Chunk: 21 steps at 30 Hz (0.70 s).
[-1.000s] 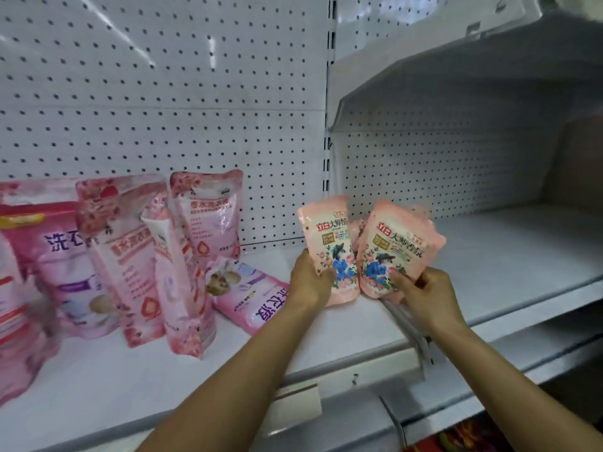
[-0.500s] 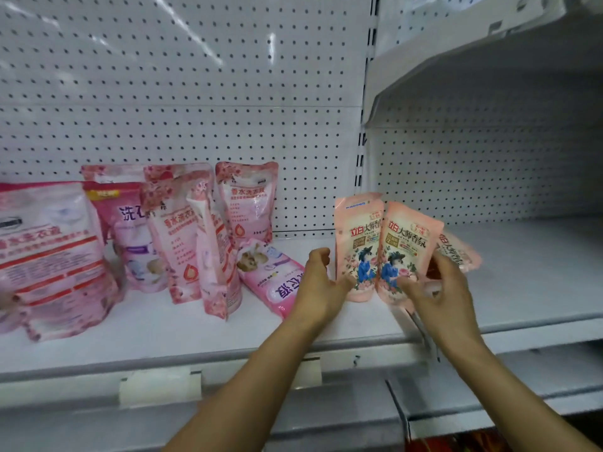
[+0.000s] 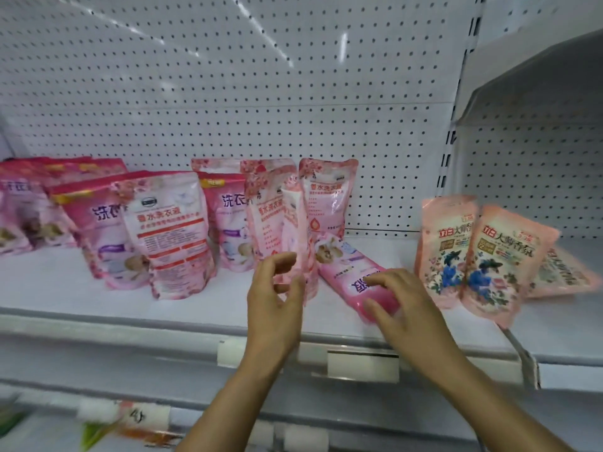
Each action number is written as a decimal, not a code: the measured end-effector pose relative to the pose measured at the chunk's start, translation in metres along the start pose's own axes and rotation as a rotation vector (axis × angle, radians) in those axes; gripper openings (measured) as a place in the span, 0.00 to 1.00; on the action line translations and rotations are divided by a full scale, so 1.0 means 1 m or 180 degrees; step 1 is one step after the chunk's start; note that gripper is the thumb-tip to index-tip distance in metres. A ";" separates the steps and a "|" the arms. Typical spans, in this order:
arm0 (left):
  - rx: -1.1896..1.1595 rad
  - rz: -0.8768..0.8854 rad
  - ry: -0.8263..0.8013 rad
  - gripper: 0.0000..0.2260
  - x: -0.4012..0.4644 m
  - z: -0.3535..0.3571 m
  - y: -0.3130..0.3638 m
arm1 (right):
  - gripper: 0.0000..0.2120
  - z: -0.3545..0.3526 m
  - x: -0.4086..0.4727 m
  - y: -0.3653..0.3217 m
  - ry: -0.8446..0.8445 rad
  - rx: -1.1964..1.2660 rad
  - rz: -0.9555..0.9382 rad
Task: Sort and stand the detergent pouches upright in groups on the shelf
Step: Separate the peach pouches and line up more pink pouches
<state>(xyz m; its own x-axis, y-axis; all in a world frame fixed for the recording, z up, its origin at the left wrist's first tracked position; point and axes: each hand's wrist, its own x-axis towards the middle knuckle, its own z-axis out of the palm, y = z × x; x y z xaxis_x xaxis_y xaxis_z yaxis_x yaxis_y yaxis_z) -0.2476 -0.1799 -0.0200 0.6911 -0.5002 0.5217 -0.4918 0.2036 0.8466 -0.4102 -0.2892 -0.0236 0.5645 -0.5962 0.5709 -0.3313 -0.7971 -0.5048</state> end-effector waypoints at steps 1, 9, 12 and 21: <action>0.0041 -0.0005 0.0038 0.10 0.006 -0.007 -0.004 | 0.19 0.006 0.006 -0.001 -0.0252 -0.0203 0.0122; 0.0180 -0.0255 0.0307 0.22 0.089 -0.056 -0.034 | 0.18 0.043 0.043 0.001 -0.0782 -0.2080 0.0404; 0.0360 -0.0346 0.0194 0.30 0.122 -0.056 -0.048 | 0.14 0.048 0.044 -0.005 -0.0869 -0.2496 0.0368; 0.0009 -0.0374 0.0602 0.33 0.165 -0.047 -0.052 | 0.09 0.044 0.034 -0.016 -0.0496 -0.2643 0.0828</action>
<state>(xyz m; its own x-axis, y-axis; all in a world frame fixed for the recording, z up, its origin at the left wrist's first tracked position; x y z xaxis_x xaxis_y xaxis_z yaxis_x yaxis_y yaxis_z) -0.0832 -0.2331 0.0271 0.8306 -0.3536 0.4302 -0.4033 0.1506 0.9026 -0.3525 -0.2919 -0.0246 0.4713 -0.7969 0.3779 -0.8716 -0.4863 0.0615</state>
